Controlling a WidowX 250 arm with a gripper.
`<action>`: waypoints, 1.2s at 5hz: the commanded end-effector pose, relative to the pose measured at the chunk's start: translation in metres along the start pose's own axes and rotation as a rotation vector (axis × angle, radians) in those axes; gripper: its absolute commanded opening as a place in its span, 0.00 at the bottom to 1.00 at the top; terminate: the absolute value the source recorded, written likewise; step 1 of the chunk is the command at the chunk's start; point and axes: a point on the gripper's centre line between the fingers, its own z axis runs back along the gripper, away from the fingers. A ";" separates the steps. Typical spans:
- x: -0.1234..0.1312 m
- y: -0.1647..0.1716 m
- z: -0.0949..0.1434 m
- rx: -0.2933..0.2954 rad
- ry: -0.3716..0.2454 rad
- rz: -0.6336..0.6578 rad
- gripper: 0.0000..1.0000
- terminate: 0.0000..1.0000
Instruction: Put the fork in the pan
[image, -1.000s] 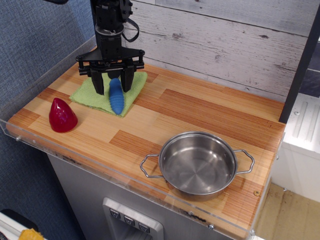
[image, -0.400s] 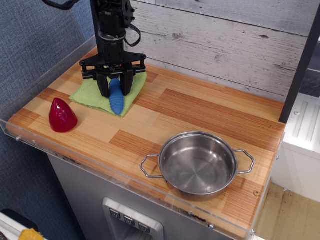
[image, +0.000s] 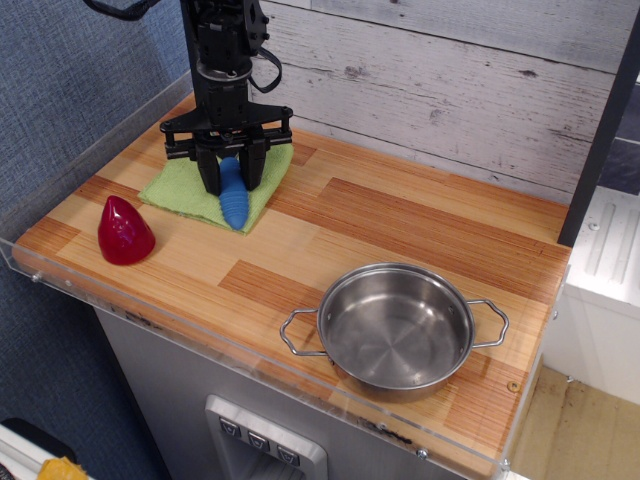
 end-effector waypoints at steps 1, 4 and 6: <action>0.007 0.006 0.014 -0.012 -0.043 0.022 0.00 0.00; 0.005 0.015 0.064 -0.023 -0.111 0.061 0.00 0.00; -0.018 0.013 0.090 -0.021 -0.134 0.068 0.00 0.00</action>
